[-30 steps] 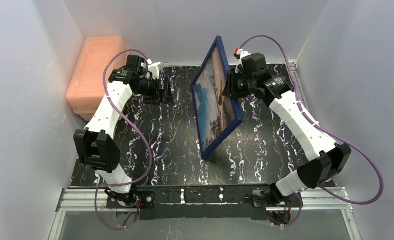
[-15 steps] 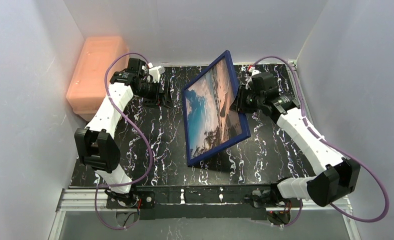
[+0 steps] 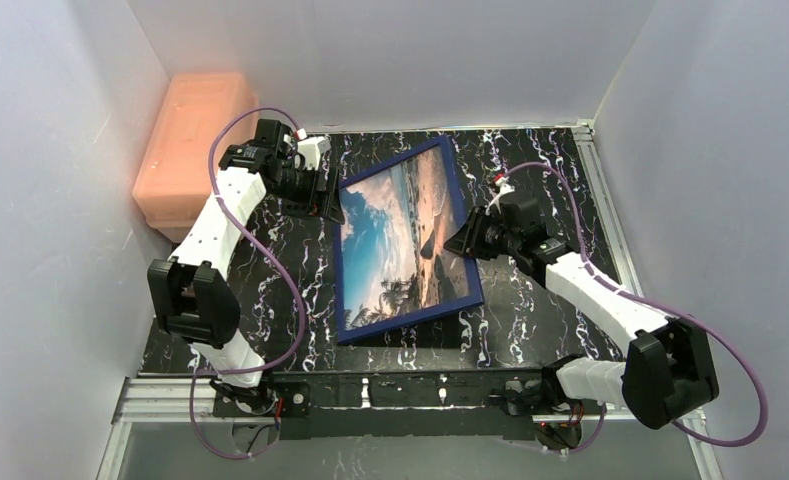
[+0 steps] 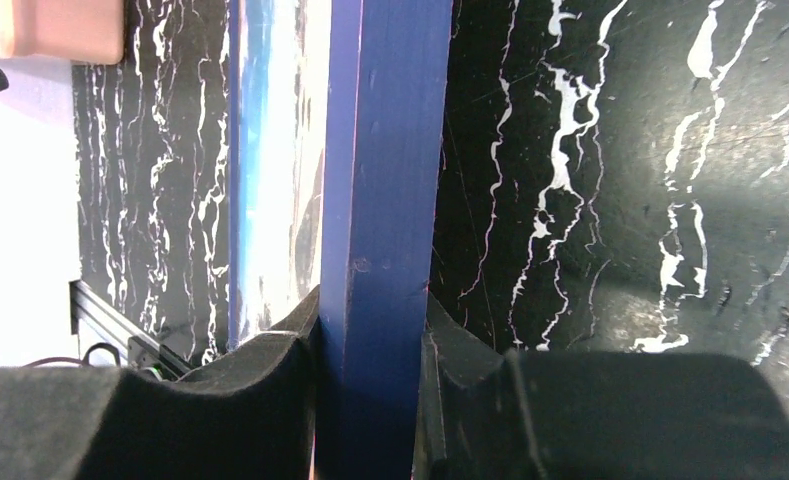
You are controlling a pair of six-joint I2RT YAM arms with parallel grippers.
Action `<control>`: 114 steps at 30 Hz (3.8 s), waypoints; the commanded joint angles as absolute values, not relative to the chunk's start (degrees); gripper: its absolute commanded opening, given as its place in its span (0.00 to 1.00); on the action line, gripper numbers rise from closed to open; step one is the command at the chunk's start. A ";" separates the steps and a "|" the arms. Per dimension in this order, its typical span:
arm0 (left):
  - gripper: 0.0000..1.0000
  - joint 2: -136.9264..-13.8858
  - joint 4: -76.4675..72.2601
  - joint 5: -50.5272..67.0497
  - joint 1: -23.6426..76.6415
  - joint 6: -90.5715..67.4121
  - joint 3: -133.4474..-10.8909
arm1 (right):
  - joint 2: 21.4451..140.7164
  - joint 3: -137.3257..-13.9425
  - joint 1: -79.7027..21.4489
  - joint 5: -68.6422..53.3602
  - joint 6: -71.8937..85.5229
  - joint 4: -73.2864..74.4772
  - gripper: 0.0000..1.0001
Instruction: Put the photo into the frame
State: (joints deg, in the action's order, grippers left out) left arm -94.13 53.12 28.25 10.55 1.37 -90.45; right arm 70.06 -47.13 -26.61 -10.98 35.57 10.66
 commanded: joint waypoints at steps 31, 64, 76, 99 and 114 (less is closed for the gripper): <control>0.85 -91.83 58.99 28.35 9.23 6.33 -89.77 | 78.97 -30.00 -22.95 -4.91 28.89 -10.32 0.76; 0.98 -76.43 -17.44 26.14 -3.95 5.57 -30.90 | 77.99 -29.08 -17.89 50.78 12.40 -27.58 0.99; 0.99 -80.49 -36.67 18.40 -4.00 0.41 -26.16 | 78.09 -18.18 -9.62 41.47 6.31 -48.92 0.99; 0.98 -85.30 -59.52 8.65 -4.66 -2.71 -16.54 | 91.80 -16.94 -5.82 16.80 -2.31 -64.14 0.99; 0.99 -85.55 -58.34 8.30 -4.20 -2.29 -17.24 | 92.37 -16.08 -5.71 16.39 -2.55 -66.82 0.99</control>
State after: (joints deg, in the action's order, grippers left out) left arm -85.76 -57.84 8.78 -4.64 -3.18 -15.53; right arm 92.53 -15.38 -5.89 16.69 -1.78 -63.55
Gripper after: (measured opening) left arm 0.984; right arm 0.984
